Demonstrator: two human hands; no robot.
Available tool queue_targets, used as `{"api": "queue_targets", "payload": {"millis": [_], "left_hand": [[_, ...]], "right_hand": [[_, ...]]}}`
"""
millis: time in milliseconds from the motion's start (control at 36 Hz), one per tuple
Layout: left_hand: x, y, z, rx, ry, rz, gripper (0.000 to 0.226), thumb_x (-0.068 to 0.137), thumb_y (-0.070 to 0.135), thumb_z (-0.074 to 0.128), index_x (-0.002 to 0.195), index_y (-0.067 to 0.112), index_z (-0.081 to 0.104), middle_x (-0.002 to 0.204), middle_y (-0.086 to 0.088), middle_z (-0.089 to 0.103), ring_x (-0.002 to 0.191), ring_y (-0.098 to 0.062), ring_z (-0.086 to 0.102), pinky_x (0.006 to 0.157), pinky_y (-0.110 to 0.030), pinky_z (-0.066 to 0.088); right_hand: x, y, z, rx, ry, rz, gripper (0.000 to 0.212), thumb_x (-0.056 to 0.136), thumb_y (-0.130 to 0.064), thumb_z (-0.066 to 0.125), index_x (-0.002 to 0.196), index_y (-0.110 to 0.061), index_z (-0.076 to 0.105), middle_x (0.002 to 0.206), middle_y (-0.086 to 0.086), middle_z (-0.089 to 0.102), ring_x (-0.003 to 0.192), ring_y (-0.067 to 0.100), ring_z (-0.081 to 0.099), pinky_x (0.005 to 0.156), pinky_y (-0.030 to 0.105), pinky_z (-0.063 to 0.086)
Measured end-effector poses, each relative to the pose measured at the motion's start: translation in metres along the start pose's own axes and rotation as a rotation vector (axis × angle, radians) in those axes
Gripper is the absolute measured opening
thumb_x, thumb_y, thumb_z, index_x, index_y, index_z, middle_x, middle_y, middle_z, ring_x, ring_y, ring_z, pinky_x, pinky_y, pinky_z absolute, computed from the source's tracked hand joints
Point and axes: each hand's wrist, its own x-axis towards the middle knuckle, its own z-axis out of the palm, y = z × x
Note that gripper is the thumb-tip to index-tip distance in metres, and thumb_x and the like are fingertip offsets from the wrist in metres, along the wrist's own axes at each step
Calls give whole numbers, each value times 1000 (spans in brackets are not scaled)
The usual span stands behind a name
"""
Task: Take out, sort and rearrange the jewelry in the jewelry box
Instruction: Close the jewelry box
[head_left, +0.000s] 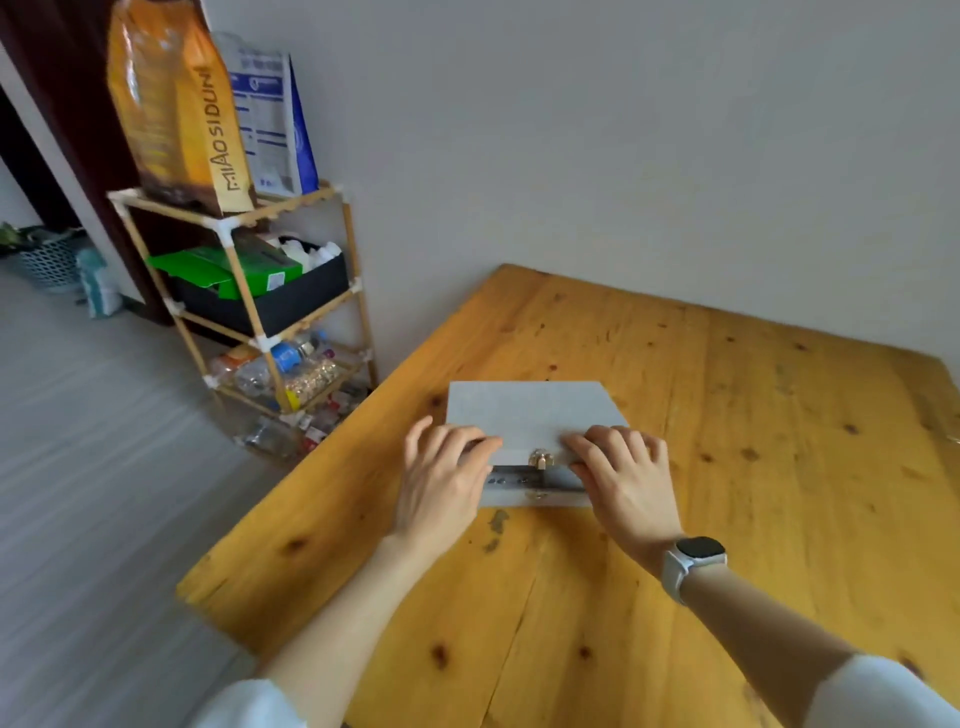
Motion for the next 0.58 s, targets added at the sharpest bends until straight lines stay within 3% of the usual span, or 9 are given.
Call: {"api": "queue_targets", "payload": {"millis": [139, 278, 361, 500, 583], "left_hand": [[-23, 8, 8, -13, -93, -64, 29, 81, 11, 57, 107, 22, 65, 103, 3, 61, 98, -19, 55, 100, -43, 31], [-42, 20, 12, 25, -272, -156, 46, 84, 30, 39, 130, 22, 46, 135, 0, 47, 129, -20, 37, 103, -51, 31], [-47, 23, 13, 66, -348, -179, 54, 84, 35, 39, 136, 22, 38, 144, 0, 39, 137, -20, 27, 102, -52, 32], [-45, 24, 13, 75, -377, -192, 56, 82, 34, 43, 136, 22, 36, 146, 0, 36, 138, -20, 24, 102, -53, 32], [-45, 25, 12, 80, -382, -193, 55, 83, 34, 39, 136, 21, 36, 146, -1, 36, 138, -21, 25, 103, -53, 32]], "right_hand": [[-24, -11, 7, 48, -86, 79, 31, 82, -15, 51, 112, -19, 55, 99, 5, 61, 92, 22, 45, 75, 35, 29], [-33, -16, 1, 91, -208, 23, 47, 83, -15, 42, 129, -21, 46, 116, 6, 57, 107, 25, 45, 85, 39, 31], [-38, -19, 0, 108, -245, -41, 51, 81, -14, 44, 132, -21, 46, 123, 8, 53, 116, 27, 44, 97, 45, 31], [-43, -20, -2, 137, -233, -115, 38, 82, -18, 46, 119, -22, 57, 126, 11, 51, 121, 30, 43, 102, 52, 29], [-39, -20, -3, 166, -198, -80, 22, 86, -24, 48, 99, -18, 64, 119, 8, 57, 113, 29, 50, 98, 45, 32]]}}
